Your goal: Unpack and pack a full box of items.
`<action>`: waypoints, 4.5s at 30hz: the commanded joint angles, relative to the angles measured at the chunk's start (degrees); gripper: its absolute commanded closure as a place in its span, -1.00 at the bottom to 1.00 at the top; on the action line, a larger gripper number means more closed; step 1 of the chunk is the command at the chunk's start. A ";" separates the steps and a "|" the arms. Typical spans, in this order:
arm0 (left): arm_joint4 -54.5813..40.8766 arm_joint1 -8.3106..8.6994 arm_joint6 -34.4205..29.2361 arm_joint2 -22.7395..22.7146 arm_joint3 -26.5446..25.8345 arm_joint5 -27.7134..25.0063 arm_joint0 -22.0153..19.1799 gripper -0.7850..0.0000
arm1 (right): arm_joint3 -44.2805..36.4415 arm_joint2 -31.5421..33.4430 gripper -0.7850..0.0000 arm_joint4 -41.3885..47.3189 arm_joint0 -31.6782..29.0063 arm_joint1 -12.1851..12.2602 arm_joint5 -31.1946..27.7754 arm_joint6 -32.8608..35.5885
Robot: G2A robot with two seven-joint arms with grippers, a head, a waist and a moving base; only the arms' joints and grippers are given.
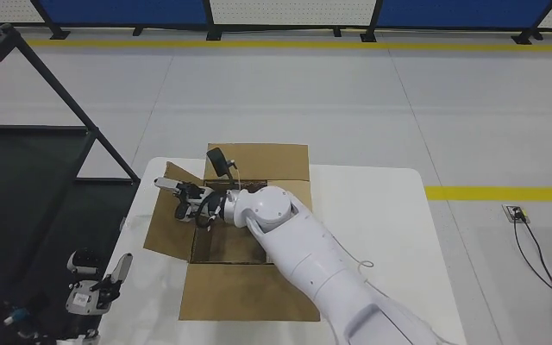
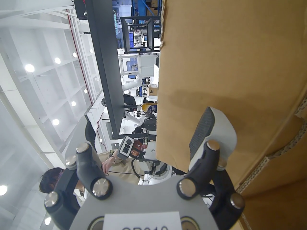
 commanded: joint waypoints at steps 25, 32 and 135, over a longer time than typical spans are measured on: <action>8.34 -0.28 -6.99 5.23 -19.74 -6.91 6.52 -1.00 | -18.82 9.97 -1.00 -11.09 -8.58 11.11 -10.15 -3.99; 6.35 -0.01 -19.88 11.35 -17.95 -3.56 -2.77 -1.00 | -52.67 18.09 -1.00 -22.81 -27.66 16.53 3.55 -2.52; -50.63 -2.14 -65.51 42.54 18.48 16.57 -55.74 -1.00 | -87.34 37.31 -1.00 -10.91 -57.14 33.35 -7.79 24.29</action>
